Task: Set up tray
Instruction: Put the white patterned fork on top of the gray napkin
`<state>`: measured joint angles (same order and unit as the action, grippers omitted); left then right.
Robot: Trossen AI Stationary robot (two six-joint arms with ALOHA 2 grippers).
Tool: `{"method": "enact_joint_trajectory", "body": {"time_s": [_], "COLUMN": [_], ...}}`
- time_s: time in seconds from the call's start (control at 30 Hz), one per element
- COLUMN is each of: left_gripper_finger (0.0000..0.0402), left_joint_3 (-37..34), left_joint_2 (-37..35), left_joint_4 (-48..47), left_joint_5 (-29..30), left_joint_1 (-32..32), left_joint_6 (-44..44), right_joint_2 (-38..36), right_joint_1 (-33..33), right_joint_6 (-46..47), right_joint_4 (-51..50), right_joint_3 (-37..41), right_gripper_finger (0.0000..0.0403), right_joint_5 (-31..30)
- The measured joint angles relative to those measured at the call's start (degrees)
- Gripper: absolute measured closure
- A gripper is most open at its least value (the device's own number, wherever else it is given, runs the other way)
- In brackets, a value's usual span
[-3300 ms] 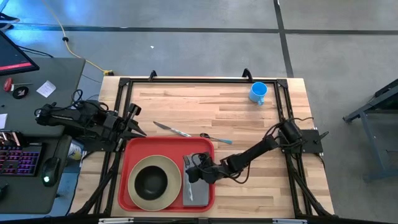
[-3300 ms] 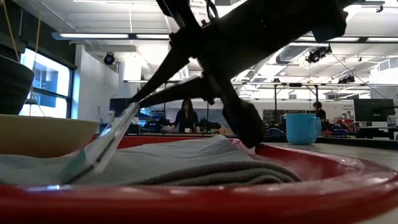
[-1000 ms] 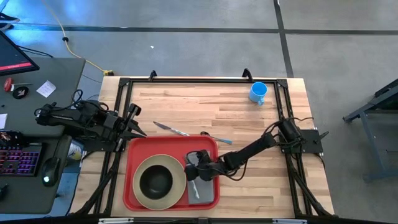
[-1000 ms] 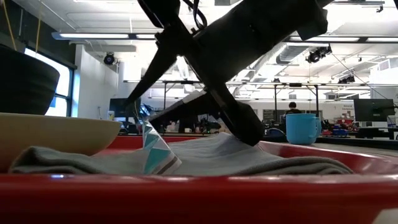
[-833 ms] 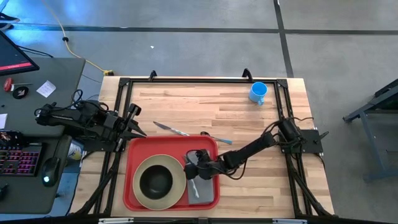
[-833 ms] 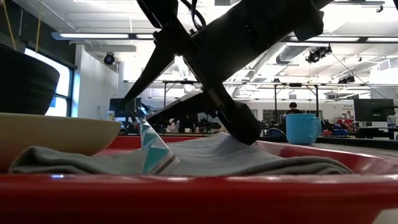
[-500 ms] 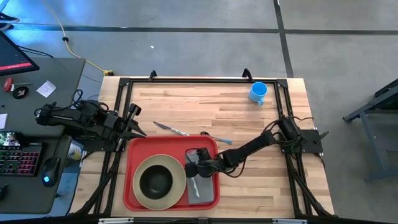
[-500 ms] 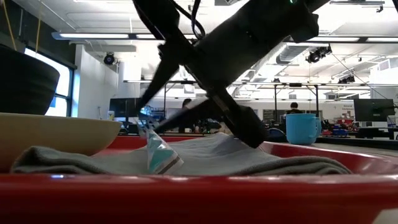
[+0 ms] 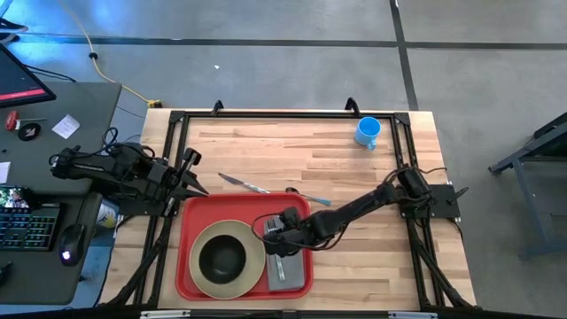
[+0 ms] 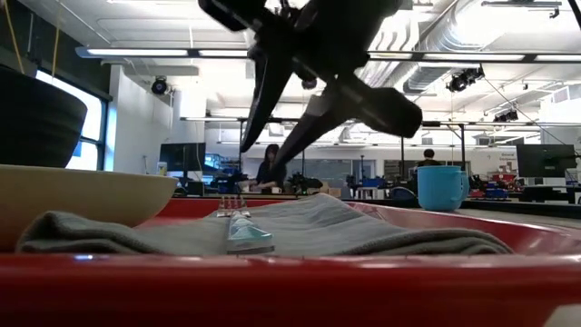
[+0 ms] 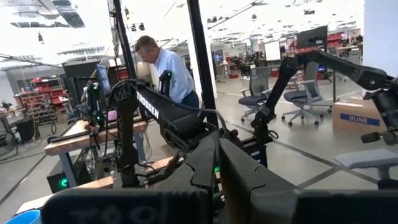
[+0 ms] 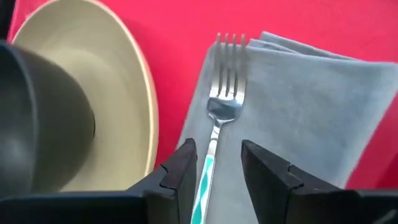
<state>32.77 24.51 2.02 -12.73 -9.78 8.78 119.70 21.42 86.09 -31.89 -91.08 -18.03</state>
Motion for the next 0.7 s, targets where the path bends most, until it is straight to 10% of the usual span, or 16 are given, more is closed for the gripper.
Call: {"method": "enact_joint_trajectory", "body": {"time_s": [0.7], "left_gripper_finger": [0.0346], "left_joint_3": [0.0], "left_joint_2": [0.0], "left_joint_4": [0.0], "left_joint_5": [0.2], "left_joint_1": [0.0], "left_joint_6": [0.3], "right_joint_2": [0.4], "right_joint_1": [5.4], "right_joint_6": [-42.2], "right_joint_4": [-5.5], "right_joint_3": [-1.7], "right_gripper_finger": [0.0285], "right_joint_5": [2.2]}}
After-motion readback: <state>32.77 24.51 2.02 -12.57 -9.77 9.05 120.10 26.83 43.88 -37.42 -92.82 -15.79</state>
